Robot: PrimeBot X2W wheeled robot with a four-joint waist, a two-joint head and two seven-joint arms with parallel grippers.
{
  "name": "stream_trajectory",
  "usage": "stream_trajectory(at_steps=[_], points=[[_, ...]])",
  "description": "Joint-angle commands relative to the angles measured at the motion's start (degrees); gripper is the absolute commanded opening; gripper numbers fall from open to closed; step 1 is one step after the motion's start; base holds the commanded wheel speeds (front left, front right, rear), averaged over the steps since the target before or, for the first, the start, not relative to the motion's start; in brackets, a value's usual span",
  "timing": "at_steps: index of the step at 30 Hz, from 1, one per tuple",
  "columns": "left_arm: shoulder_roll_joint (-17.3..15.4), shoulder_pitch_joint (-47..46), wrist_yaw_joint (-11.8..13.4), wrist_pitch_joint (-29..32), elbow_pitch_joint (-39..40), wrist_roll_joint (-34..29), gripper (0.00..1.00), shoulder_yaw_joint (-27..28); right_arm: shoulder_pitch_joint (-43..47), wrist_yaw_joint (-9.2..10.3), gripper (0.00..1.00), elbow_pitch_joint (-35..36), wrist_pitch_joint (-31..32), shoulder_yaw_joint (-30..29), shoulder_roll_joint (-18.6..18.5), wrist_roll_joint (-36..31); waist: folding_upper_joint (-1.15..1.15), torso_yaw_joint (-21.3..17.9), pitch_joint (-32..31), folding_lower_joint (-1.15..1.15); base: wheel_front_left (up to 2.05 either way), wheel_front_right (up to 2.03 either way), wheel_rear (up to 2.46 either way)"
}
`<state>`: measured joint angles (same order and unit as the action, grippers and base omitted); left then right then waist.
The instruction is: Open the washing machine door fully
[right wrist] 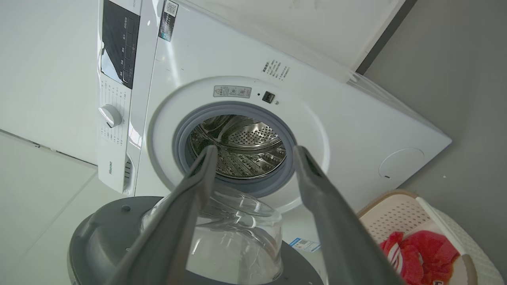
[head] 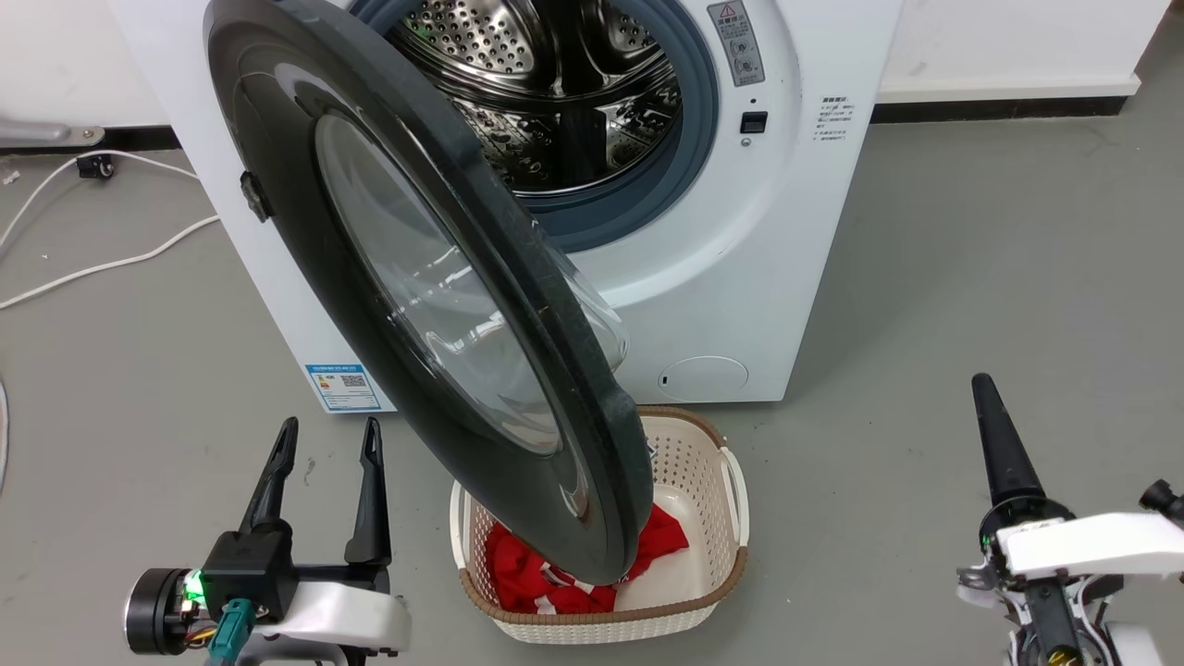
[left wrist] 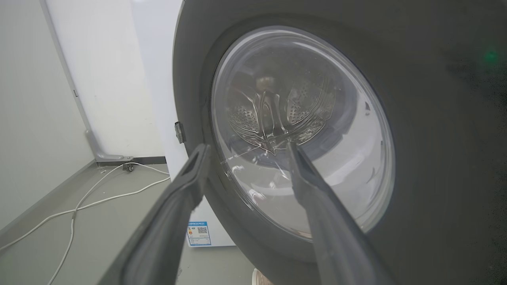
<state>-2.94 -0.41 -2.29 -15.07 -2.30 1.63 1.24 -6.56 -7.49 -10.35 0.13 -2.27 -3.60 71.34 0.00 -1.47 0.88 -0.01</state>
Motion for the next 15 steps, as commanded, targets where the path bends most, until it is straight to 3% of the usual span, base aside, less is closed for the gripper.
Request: stream_trajectory(at_steps=[1,7,10,15], points=[[0.0,0.4,0.2,-0.2,0.0,-0.2,1.0,0.2,1.1,0.0,1.0,0.8,-2.4,0.4,-0.3,-3.3,0.0,-0.1,-0.1,0.01,0.0,0.0,0.0],[0.0,0.4,0.1,-0.2,-0.1,-0.3,1.0,0.0,2.5,0.0,1.0,2.7,-11.3,1.1,-1.7,-21.0,0.0,-0.2,0.0,0.01,0.0,0.0,0.0],[0.0,-0.4,-0.1,-0.1,-0.1,-0.6,1.0,0.1,2.6,0.01,1.0,4.8,-13.6,0.4,-3.1,-32.8,0.0,-0.3,-0.1,0.01,0.0,0.0,0.0],[-0.1,-0.9,-0.3,-0.2,0.0,-0.9,1.0,0.2,3.5,0.01,1.0,11.2,-14.9,-0.9,-2.2,-51.3,0.0,-0.4,0.0,0.01,0.0,0.0,0.0]])
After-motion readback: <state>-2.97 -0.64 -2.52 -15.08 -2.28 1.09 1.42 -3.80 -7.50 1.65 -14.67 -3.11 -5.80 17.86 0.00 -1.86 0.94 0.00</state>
